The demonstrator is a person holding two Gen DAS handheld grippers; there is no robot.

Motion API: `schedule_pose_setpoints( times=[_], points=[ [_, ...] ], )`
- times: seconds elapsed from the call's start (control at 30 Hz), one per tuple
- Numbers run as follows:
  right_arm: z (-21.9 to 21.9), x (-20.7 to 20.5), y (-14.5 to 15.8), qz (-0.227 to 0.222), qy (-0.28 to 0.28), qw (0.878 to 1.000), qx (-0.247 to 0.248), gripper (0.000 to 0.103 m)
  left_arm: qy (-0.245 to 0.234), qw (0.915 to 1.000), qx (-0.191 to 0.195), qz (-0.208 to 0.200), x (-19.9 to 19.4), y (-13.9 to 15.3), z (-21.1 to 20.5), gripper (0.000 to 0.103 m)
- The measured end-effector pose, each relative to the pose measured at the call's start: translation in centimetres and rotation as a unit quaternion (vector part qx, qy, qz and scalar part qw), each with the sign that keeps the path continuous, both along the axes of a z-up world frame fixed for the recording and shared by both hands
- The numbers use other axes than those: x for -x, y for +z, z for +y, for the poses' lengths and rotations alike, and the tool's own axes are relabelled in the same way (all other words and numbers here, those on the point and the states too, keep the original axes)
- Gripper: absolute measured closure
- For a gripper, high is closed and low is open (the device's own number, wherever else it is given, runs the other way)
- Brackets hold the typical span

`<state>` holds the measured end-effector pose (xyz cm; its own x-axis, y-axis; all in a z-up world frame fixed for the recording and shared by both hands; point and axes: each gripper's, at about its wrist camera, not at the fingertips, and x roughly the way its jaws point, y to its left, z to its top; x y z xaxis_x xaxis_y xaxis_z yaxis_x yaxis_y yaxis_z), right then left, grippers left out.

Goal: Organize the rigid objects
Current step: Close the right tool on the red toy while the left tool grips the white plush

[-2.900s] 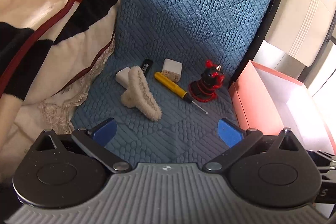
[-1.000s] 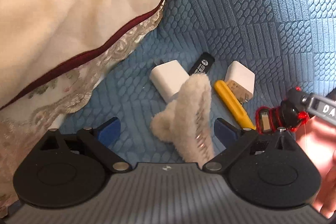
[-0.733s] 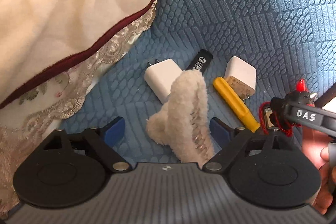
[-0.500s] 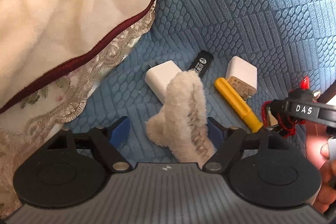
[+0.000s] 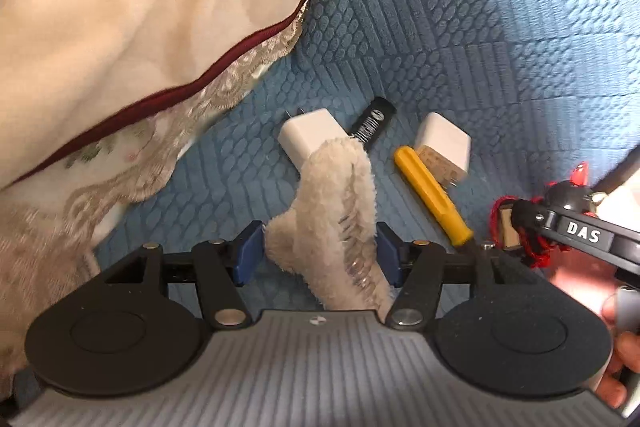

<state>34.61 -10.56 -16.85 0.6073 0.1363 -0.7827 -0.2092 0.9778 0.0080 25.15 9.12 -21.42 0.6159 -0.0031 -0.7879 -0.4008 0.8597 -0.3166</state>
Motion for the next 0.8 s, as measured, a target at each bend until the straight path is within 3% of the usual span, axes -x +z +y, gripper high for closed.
schedule_pose_setpoints(
  times=[0.1,0.4,0.53,0.8],
  points=[
    [-0.3,1.4,1.0,0.001,-0.002,1.000,-0.016,0.040,-0.007,0.9998,-0.016,-0.004,1.2,0.9,-0.3,0.038],
    [-1.8,5.6,4.2,-0.018,0.002,0.998,-0.061,0.040,-0.026,0.9995,-0.008,-0.016,4.5,3.4,-0.9,0.038],
    [-1.9,6.7,4.7,-0.018,-0.004,0.996,-0.090,0.040,-0.047,0.9980,-0.034,-0.023,5.4,4.9,-1.9,0.038],
    [-2.1,10.3,5.5,-0.030,0.020,0.997,-0.066,0.040,-0.055,0.9977,-0.017,-0.036,6.4,6.7,-2.6,0.038]
  ],
)
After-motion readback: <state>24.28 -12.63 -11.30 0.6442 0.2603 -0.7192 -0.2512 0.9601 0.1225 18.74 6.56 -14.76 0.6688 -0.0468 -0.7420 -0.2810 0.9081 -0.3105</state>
